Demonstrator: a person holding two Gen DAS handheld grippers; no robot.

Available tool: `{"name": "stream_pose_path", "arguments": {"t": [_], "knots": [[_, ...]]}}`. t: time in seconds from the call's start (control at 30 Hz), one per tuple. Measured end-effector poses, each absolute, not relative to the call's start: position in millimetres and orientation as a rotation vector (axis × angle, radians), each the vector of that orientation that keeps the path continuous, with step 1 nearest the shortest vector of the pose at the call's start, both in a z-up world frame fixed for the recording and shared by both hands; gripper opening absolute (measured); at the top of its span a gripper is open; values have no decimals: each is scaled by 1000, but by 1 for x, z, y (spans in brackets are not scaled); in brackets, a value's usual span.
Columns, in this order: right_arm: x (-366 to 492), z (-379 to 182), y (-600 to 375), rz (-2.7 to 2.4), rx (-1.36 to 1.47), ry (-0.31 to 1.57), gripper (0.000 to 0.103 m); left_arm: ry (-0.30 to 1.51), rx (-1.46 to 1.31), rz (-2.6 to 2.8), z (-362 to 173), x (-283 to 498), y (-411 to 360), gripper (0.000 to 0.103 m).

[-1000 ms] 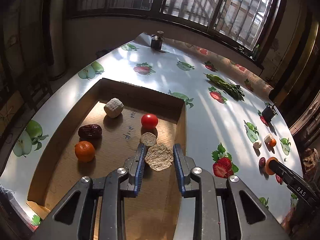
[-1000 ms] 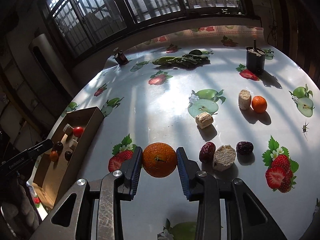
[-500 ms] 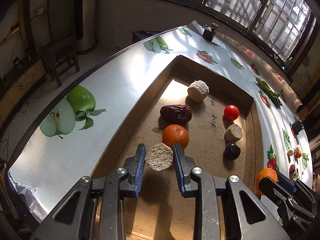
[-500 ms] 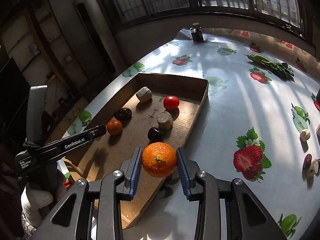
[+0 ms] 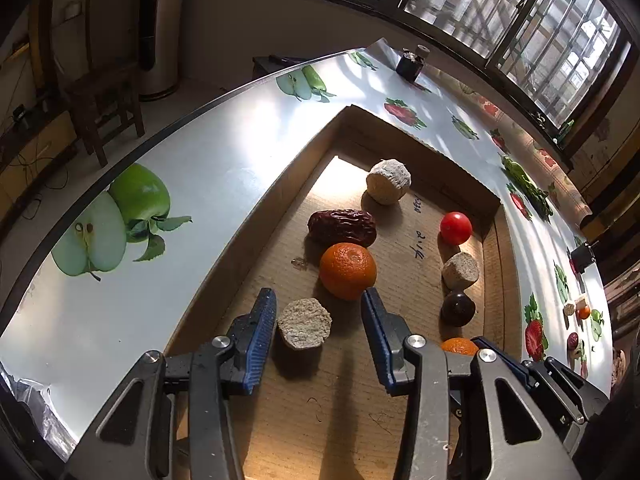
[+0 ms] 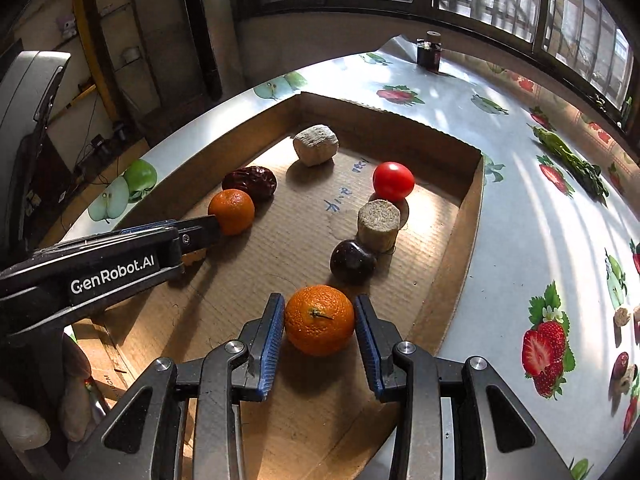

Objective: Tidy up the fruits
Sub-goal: 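Carry the white slice and orange into the box and open both tools, then withdraw both tools from the box toward the remaining fruit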

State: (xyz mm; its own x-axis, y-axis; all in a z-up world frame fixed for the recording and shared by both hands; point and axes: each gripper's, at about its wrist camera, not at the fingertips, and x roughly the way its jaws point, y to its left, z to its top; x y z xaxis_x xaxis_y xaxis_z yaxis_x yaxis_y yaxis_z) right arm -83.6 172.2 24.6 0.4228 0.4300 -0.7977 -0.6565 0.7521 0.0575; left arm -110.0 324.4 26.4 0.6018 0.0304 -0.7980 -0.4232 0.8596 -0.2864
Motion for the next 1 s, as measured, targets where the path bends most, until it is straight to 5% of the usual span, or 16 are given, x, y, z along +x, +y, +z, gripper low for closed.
{"name": "stream_pose_path", "arguments": {"t": [0.27,0.43,1.0], "knots": [[-102,51,131,650,-110,838,39,784,-404,347,62,-127,310,62],[-118,63,78,563,72,818,44,669,-265,372,93,-137,272,90],[-132,58,0,423,241,801,44,684,-89,310,108,-138,192,91]]}}
